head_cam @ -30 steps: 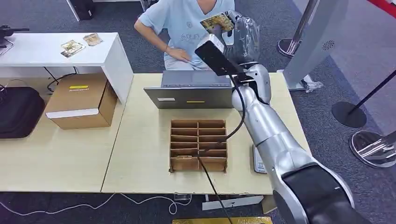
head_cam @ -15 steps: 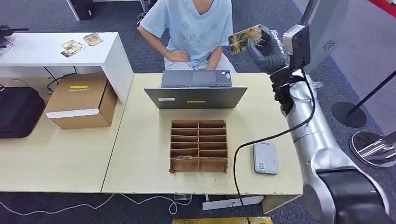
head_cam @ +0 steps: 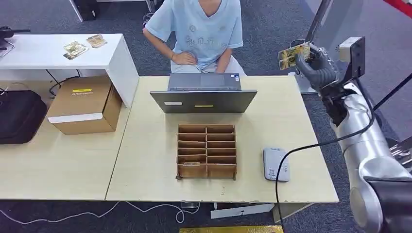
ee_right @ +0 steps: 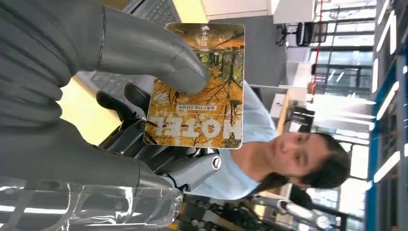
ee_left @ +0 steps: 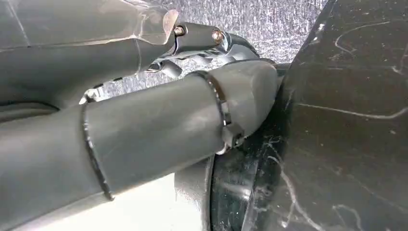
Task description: Pass the card to the sensor for recognition and then transmit it.
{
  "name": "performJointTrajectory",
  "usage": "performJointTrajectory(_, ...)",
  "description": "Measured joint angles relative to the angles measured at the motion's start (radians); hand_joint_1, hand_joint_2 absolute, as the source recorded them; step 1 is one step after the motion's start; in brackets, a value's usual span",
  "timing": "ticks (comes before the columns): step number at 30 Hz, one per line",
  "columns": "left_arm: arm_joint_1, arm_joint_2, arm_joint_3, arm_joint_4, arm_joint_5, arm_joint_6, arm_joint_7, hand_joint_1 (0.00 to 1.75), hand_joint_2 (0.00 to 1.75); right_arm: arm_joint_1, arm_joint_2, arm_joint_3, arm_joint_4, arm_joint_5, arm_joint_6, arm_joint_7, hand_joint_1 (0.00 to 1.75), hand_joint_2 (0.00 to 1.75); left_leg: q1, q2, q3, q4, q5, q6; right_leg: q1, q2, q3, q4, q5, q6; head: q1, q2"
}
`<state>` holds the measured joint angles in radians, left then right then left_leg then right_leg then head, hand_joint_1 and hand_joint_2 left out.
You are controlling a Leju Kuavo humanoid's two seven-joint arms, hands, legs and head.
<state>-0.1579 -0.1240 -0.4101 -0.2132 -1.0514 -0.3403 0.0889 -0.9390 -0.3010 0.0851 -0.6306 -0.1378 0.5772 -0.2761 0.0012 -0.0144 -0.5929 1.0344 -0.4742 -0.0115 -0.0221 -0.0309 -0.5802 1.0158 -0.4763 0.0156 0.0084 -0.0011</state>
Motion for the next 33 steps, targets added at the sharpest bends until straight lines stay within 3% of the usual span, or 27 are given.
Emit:
performJointTrajectory(6, 0.004, 0.001, 0.015, 0.001, 0.005, 0.005, 0.002, 0.00, 0.00, 0.127, -0.084, 0.001, -0.079, -0.172, -0.004, 0.100, 1.75, 1.75, 0.000, 0.000, -0.001, 0.000, -0.001, 0.001, -0.001, 0.000, 0.000, 0.000, 0.000, 0.000, 0.000, 0.000)
performJointTrajectory(13, 0.005, 0.001, 0.031, 0.002, -0.018, 0.001, 0.000, 0.00, 0.00, 0.158, -0.180, 0.048, -0.190, -0.287, 0.004, 0.323, 1.75, 1.75, 0.000, 0.000, -0.001, 0.000, -0.001, 0.002, -0.001, 0.000, 0.000, 0.000, 0.000, 0.000, 0.000, 0.000)
performJointTrajectory(17, 0.005, 0.001, 0.035, 0.002, -0.020, -0.002, 0.006, 0.00, 0.00, 0.128, -0.244, 0.139, -0.227, -0.376, 0.014, 0.410, 1.75, 1.75, 0.000, 0.000, 0.000, 0.000, -0.001, 0.002, -0.001, 0.000, 0.000, 0.000, 0.000, 0.000, 0.000, 0.000)
performJointTrajectory(20, 0.012, 0.000, 0.057, 0.003, 0.040, 0.001, 0.039, 0.00, 0.00, 0.117, -0.297, 0.209, -0.258, -0.436, 0.029, 0.461, 1.75, 1.75, 0.000, 0.000, 0.000, 0.000, -0.001, 0.002, -0.001, 0.000, 0.000, 0.000, 0.000, 0.000, 0.000, 0.000)
performJointTrajectory(26, 0.035, -0.002, 0.133, 0.003, 0.103, 0.024, 0.083, 0.00, 0.00, 0.121, -0.448, 0.363, -0.368, -0.616, 0.004, 0.558, 1.75, 1.75, 0.000, 0.000, -0.001, 0.000, -0.002, 0.003, -0.001, -0.001, 0.000, -0.001, -0.001, 0.002, 0.000, 0.000)
performJointTrajectory(30, 0.045, -0.002, 0.165, 0.003, 0.115, 0.036, 0.090, 0.00, 0.00, 0.120, -0.546, 0.458, -0.438, -0.687, -0.008, 0.580, 1.75, 1.75, -0.001, 0.000, -0.001, 0.000, -0.003, 0.005, -0.001, 0.000, 0.000, -0.001, -0.002, 0.003, 0.000, 0.000)
performJointTrajectory(33, 0.047, -0.005, 0.178, 0.003, 0.115, 0.037, 0.091, 0.00, 0.00, 0.124, -0.588, 0.508, -0.467, -0.704, -0.016, 0.580, 1.75, 1.75, -0.001, 0.001, 0.000, 0.000, -0.003, 0.005, -0.002, 0.001, 0.000, -0.001, -0.002, 0.003, 0.000, 0.000)
